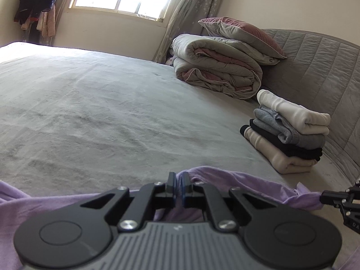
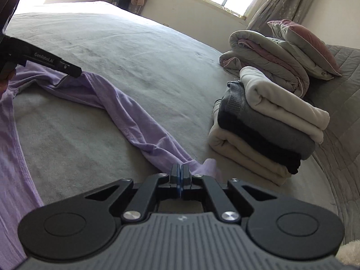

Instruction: Fold clothes

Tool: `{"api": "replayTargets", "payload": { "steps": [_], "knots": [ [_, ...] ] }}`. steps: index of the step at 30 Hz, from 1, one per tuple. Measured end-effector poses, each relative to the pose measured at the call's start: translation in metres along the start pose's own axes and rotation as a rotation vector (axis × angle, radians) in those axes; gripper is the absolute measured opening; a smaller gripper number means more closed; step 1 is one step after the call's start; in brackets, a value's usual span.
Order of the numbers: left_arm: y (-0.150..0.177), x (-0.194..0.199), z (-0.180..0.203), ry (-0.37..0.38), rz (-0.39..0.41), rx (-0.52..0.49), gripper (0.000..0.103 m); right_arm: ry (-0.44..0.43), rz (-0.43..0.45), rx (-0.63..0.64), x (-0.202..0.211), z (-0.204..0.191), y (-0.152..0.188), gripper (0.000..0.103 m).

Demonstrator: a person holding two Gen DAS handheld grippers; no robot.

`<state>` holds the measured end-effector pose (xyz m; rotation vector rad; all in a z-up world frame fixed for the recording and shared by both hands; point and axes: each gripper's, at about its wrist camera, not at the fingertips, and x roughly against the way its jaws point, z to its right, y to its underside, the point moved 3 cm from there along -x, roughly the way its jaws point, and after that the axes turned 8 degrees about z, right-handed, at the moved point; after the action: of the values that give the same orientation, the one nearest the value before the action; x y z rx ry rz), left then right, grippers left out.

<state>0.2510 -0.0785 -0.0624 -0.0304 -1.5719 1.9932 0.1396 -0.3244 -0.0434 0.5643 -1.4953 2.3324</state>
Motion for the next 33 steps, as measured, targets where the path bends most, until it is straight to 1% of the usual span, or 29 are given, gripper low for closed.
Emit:
{"api": "replayTargets", "payload": {
  "steps": [8,9,10,11,18,19,21,22,23,24,25,26,27,29,33],
  "knots": [
    [-0.002,0.003,-0.001,0.016,0.002,0.004,0.004,-0.088,-0.141,-0.097,0.002,-0.002,0.032,0.000],
    [-0.002,0.003,-0.001,0.016,0.001,0.003,0.004,-0.087,-0.140,-0.128,0.003,0.001,0.031,0.000],
    [-0.002,0.003,-0.001,0.017,0.000,0.002,0.004,-0.081,-0.139,-0.139,0.001,0.002,0.030,0.005],
    [-0.002,0.003,-0.001,0.018,-0.001,0.002,0.004,-0.075,-0.138,-0.149,-0.002,0.003,0.028,0.013],
    [-0.001,0.003,0.000,0.025,-0.007,-0.003,0.004,-0.034,-0.129,-0.221,-0.021,0.009,0.017,0.015],
    [-0.001,0.003,0.000,0.026,-0.008,-0.003,0.004,-0.028,-0.128,-0.231,-0.024,0.010,0.016,0.017],
    [-0.001,0.003,-0.001,0.029,-0.011,-0.002,0.004,-0.016,-0.126,-0.252,-0.030,0.012,0.013,0.029],
    [-0.001,0.003,-0.001,0.031,-0.012,-0.001,0.004,-0.010,-0.125,-0.262,-0.033,0.013,0.011,0.040],
    [-0.001,0.002,-0.001,0.032,-0.013,0.000,0.004,-0.004,-0.123,-0.272,-0.035,0.014,0.010,0.041],
    [-0.001,0.002,-0.001,0.033,-0.015,0.001,0.004,0.002,-0.122,-0.282,-0.038,0.015,0.008,0.041],
    [-0.001,0.002,-0.001,0.035,-0.016,0.001,0.004,0.008,-0.121,-0.293,-0.041,0.016,0.007,0.031],
    [-0.001,0.002,-0.001,0.038,-0.017,0.000,0.004,0.016,-0.121,-0.285,-0.042,0.016,0.009,0.008],
    [-0.001,0.003,-0.001,0.042,-0.018,-0.002,0.004,0.026,-0.125,-0.284,-0.042,0.016,0.010,0.000],
    [-0.003,0.005,0.002,0.056,-0.017,-0.015,0.004,0.067,-0.106,-0.292,-0.035,0.024,0.011,0.001],
    [-0.009,0.016,0.007,0.119,-0.004,-0.063,0.004,0.159,-0.071,-0.311,-0.020,0.050,0.011,0.001]
  ]
}}
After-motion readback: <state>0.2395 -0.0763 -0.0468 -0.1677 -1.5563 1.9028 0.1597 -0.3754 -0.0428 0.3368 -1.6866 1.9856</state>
